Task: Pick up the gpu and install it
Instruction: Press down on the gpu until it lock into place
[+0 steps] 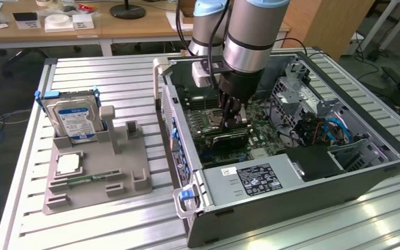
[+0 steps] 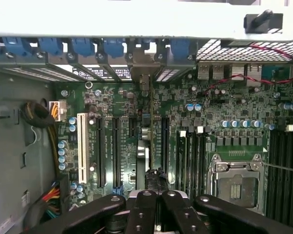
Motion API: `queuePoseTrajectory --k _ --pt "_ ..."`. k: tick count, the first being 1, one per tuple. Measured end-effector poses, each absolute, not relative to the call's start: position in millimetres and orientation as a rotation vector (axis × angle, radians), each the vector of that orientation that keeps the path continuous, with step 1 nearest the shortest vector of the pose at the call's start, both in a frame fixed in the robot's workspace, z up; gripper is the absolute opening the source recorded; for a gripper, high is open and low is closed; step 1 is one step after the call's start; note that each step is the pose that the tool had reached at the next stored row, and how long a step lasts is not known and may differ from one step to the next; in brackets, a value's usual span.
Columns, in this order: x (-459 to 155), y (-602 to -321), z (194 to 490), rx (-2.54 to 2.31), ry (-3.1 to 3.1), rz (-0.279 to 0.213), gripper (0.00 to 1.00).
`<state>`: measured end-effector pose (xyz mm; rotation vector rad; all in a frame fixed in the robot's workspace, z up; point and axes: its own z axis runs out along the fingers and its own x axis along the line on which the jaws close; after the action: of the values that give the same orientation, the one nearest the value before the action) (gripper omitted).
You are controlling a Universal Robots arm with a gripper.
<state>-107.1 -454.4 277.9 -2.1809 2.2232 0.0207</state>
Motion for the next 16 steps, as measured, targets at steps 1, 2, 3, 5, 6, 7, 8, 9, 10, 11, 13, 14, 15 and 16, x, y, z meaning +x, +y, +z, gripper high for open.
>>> queuePoseTrajectory --k 1,2,3,5,6,7,8,9,10,11,13,14,15,16 --pt "-107.1 -454.4 276.4 -2.180 2.223 0.021 0.11" --pt "-107.1 -454.4 275.1 -2.180 2.223 0.022 0.11" --pt "-107.2 -454.4 274.1 -2.180 2.222 0.023 0.11" --pt "-107.2 -454.4 274.0 -2.179 2.222 0.024 0.11" --pt "-107.1 -454.4 274.0 -2.179 2.222 0.024 0.11" --pt "-107.1 -454.2 273.8 -2.179 2.221 0.025 0.11" --pt "-107.0 -454.1 273.8 -2.179 2.221 0.026 0.11" --pt "-106.9 -454.1 273.7 -2.179 2.221 0.026 0.11" --pt "-106.9 -454.1 272.9 -2.178 2.220 0.027 0.11" --pt "-106.8 -454.0 271.7 -2.178 2.220 0.027 0.11" --pt "-106.8 -454.1 269.3 -2.178 2.220 0.027 0.11" --pt "-106.7 -454.1 269.1 -2.178 2.220 0.027 0.11" --pt "-106.7 -454.1 269.1 -2.178 2.220 0.027 0.11" --pt "-106.7 -454.1 269.1 -2.178 2.220 0.027 0.11"
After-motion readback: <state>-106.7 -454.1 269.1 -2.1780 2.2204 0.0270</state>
